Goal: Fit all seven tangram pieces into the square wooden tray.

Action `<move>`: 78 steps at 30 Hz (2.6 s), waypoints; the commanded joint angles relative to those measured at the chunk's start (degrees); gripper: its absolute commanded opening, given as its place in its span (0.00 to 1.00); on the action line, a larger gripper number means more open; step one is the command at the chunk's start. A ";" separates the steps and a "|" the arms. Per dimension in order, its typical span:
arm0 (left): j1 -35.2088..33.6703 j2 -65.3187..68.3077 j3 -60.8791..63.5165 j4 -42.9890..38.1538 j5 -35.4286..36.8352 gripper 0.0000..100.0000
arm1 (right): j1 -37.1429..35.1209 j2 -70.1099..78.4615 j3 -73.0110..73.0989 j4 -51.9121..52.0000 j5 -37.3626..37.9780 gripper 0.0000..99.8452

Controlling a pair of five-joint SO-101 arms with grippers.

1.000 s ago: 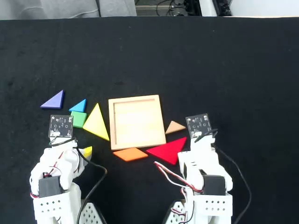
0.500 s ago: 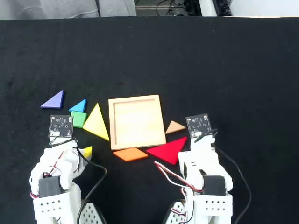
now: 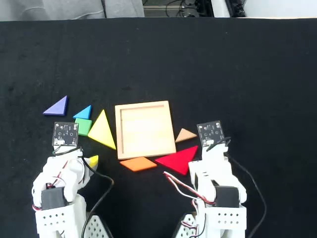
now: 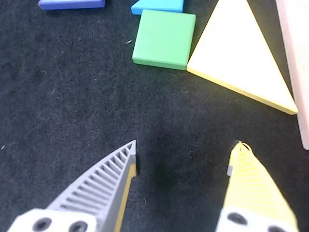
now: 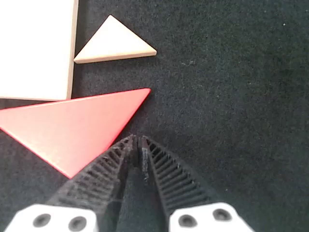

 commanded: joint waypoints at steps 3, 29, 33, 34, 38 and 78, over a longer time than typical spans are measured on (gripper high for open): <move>0.92 -0.53 0.75 -0.35 0.18 0.30 | 0.26 -4.44 -0.13 0.00 0.35 0.02; 0.22 -0.53 0.66 -13.54 -0.26 0.30 | -28.22 -4.35 -0.13 -32.44 0.09 0.02; -2.33 -0.53 0.66 -14.59 -0.26 0.30 | -28.13 -3.91 -0.13 -32.00 0.00 0.02; -3.47 -0.53 0.66 -16.26 -0.26 0.30 | -28.13 -3.91 -0.13 -31.91 0.00 0.02; -6.46 -0.18 0.66 -19.43 -0.18 0.30 | -28.13 -3.91 -0.13 -31.82 0.00 0.02; 1.89 -0.09 -17.10 -9.67 8.88 0.30 | -5.71 -4.00 -0.13 -32.70 10.11 0.02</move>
